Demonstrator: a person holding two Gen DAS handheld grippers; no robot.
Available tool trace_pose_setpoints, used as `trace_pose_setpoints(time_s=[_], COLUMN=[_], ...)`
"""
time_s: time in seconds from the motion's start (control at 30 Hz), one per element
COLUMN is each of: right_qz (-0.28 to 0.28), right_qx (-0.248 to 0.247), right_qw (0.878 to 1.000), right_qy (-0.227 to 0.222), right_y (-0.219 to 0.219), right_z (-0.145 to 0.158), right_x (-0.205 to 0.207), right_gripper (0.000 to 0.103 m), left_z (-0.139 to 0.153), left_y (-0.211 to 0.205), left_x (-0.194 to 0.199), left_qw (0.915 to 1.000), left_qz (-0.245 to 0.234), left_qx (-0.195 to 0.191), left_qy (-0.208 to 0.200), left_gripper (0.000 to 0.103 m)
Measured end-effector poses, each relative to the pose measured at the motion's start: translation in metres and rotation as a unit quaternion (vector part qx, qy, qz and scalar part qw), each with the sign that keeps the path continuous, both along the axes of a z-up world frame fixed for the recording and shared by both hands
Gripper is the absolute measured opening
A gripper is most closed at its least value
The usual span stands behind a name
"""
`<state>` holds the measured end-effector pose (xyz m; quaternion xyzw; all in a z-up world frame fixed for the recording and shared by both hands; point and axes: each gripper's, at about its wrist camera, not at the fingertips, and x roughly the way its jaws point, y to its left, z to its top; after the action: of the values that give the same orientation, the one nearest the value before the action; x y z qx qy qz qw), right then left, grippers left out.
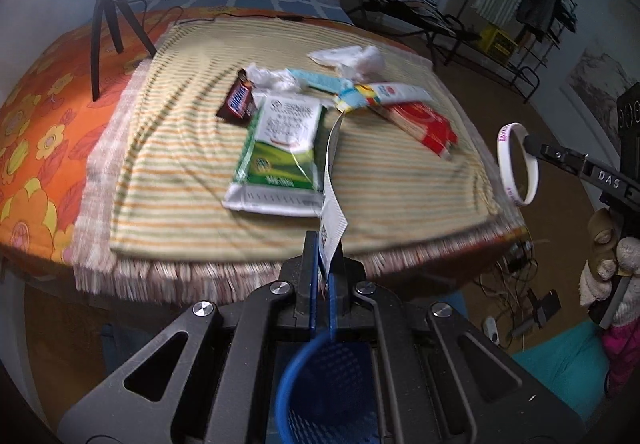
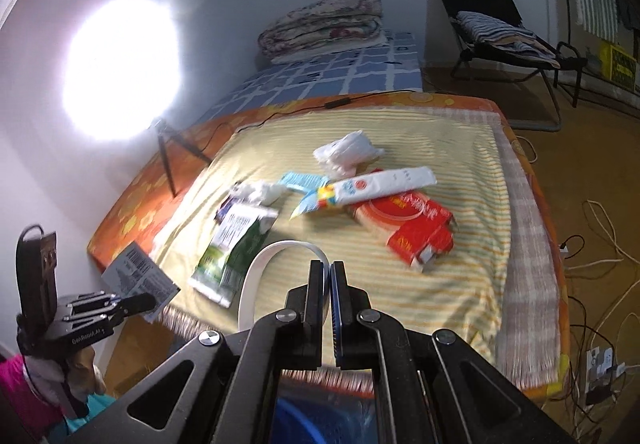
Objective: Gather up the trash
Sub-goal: 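Carry the receipt with the left tool over the blue basket, then open the left tool to drop the receipt into the blue basket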
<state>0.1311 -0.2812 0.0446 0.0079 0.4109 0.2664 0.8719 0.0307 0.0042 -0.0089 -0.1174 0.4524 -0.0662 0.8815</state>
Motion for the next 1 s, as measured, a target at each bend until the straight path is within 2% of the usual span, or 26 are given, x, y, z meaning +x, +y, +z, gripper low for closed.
trace_pose_setpoints(time_s=[0.4,0.8,1.0], right_qz=[0.034,0.059,0.066], right_qx=[-0.023,-0.05,-0.055], right_qw=[0.998,0.995,0.993], right_qy=[0.036,0.063,0.075], right_y=[-0.006,-0.001,0.003], right_z=[-0.047,-0.085,-0.094], right_x=[-0.085,-0.122,-0.128], right_gripper=[0.001,0.001,0.005], left_z=[-0.029,-0.069,-0.078], left_y=[-0.034,-0.06,-0.069], left_x=[-0.05,-0.078,-0.086], left_qw=[0.9983,0.9926,0.9905], left_qz=[-0.047,-0.079,-0.092], left_qx=[-0.004,-0.014,-0.008], left_qy=[0.035,0.091,0.101], left_gripper=[0.001,0.001,0.001])
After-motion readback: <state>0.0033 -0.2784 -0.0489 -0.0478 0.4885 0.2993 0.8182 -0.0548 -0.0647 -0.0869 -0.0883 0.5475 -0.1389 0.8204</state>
